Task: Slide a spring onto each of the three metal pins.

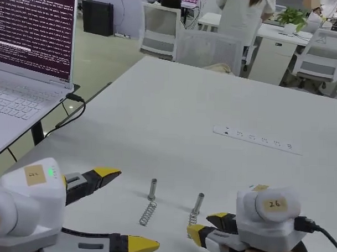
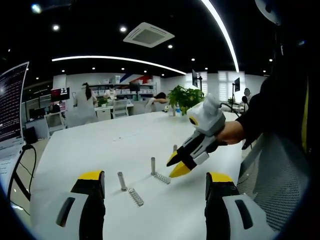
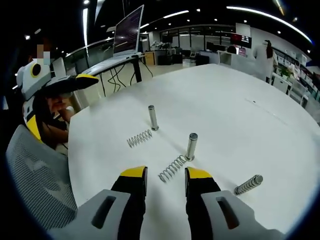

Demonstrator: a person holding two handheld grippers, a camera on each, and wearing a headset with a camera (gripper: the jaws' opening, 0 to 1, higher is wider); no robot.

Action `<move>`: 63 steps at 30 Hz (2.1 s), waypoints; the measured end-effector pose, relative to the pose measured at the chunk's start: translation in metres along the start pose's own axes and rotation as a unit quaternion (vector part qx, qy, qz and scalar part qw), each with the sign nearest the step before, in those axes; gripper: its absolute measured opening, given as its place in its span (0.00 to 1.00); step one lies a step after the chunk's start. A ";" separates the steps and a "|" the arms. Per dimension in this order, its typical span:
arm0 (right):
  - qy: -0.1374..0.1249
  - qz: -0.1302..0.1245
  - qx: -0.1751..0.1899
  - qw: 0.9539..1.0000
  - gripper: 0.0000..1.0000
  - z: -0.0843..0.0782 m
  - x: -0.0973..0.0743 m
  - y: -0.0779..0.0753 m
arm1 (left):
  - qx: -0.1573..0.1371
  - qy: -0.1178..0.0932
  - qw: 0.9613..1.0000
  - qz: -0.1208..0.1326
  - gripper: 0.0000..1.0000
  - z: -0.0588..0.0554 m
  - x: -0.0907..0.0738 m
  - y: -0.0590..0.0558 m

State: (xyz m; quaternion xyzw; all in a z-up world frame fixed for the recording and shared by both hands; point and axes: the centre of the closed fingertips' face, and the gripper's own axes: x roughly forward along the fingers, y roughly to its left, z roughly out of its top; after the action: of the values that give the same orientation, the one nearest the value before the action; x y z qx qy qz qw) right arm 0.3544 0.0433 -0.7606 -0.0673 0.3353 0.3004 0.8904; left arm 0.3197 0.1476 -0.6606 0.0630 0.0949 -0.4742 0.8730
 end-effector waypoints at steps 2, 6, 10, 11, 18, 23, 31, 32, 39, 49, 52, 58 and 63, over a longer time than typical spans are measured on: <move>0.005 -0.009 0.003 1.000 0.27 -0.003 0.002 -0.002 | 0.001 0.001 1.000 0.000 0.80 0.000 0.000 0.000; 0.013 -0.018 0.006 1.000 0.25 -0.008 0.007 -0.004 | -0.001 0.002 1.000 0.000 0.80 -0.001 0.000 0.000; 0.024 -0.022 0.002 0.999 0.25 -0.013 0.013 -0.002 | -0.001 0.001 1.000 0.000 0.80 -0.001 0.000 0.000; 0.025 -0.023 0.002 0.999 0.25 -0.013 0.013 -0.003 | -0.001 0.001 1.000 0.000 0.80 -0.001 0.000 0.000; 0.033 -0.031 -0.014 0.999 0.23 -0.016 0.018 -0.002 | -0.002 0.006 1.000 -0.001 0.80 -0.004 0.000 0.000; 0.036 -0.037 -0.027 0.998 0.23 -0.017 0.020 -0.005 | -0.002 0.009 1.000 -0.002 0.80 -0.006 0.001 0.000; 0.042 -0.041 -0.035 0.998 0.21 -0.022 0.020 -0.008 | -0.001 0.015 1.000 -0.002 0.80 -0.009 0.001 0.000; 0.043 -0.041 -0.035 0.998 0.21 -0.022 0.020 -0.008 | -0.001 0.015 1.000 -0.002 0.80 -0.009 0.001 0.000; 0.050 -0.049 -0.038 0.997 0.18 -0.029 0.015 -0.016 | -0.002 0.016 1.000 -0.002 0.80 -0.010 0.000 0.000; 0.053 -0.058 -0.041 0.996 0.13 -0.032 0.009 -0.021 | -0.002 0.015 1.000 -0.002 0.80 -0.010 0.001 0.000; 0.056 -0.057 -0.042 0.996 0.12 -0.032 0.008 -0.021 | -0.002 0.015 1.000 -0.003 0.80 -0.010 0.000 0.000; 0.061 -0.061 -0.044 0.995 0.10 -0.035 0.006 -0.024 | -0.002 0.014 1.000 -0.003 0.80 -0.009 0.000 0.000; 0.066 -0.047 -0.050 0.995 0.10 -0.037 0.002 -0.020 | -0.001 0.016 1.000 -0.005 0.80 -0.010 0.000 -0.001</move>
State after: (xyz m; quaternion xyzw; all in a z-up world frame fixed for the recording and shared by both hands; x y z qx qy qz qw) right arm 0.3467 0.0159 -0.7913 -0.1470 0.3747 0.2695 0.8748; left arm 0.3179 0.1488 -0.6701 0.0686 0.1096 -0.4773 0.8692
